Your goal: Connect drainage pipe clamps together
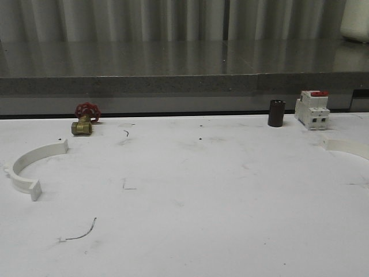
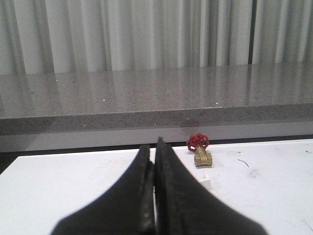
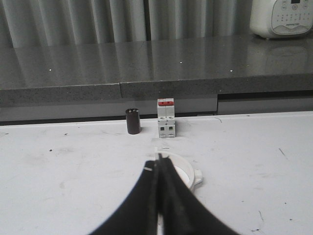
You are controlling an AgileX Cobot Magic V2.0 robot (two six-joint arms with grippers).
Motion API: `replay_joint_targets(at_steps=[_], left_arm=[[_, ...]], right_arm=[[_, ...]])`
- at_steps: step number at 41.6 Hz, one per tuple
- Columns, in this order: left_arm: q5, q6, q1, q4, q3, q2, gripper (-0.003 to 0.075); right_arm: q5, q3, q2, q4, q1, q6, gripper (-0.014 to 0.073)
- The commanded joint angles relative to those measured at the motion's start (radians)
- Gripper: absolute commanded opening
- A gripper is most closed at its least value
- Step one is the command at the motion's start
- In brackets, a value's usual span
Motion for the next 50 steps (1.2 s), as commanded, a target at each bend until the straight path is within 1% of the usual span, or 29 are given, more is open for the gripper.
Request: replay_joint_targets(at_steps=[1,26,37,39,42,47,50], left_arm=[[-0.073,-0.003,-0.001,-0.008,0.022,-0.010,-0.0020],[-0.073,-0.003,-0.001,-0.008,0.022,-0.010,-0.0020],[-0.107,-0.003,-0.001,-0.015,0.004,-0.010,-0.0020],[-0.094,-0.003,-0.001,-0.016,-0.026,-0.010,-0.0020],[-0.058,-0.003,-0.001,-0.039,-0.092,-0.010,-0.0020],[0.059,-0.003,-0.001,-0.042,-0.233,0.012,-0.0020],[0.146,-0.003,-0.001,-0.042,-0.338,0.049,-0.0020]], right_arm=[[-0.087,-0.005,-0.015,0.002,-0.005,-0.005,-0.0061],[-0.087,-0.005,-0.015,0.002,-0.005,-0.005,-0.0061],[-0.147,-0.017,-0.015,0.002,-0.005,-0.005,-0.0061],[-0.125,-0.051,-0.015,0.002,-0.005,-0.005,-0.0061],[-0.047,-0.127,-0.015,0.002,-0.005,-0.005,-0.0061],[0.089,-0.282,0.002,-0.011,-0.005,-0.005,-0.0061],[0.171,-0.381,0.044,-0.026,-0.005,-0.005,-0.0061]])
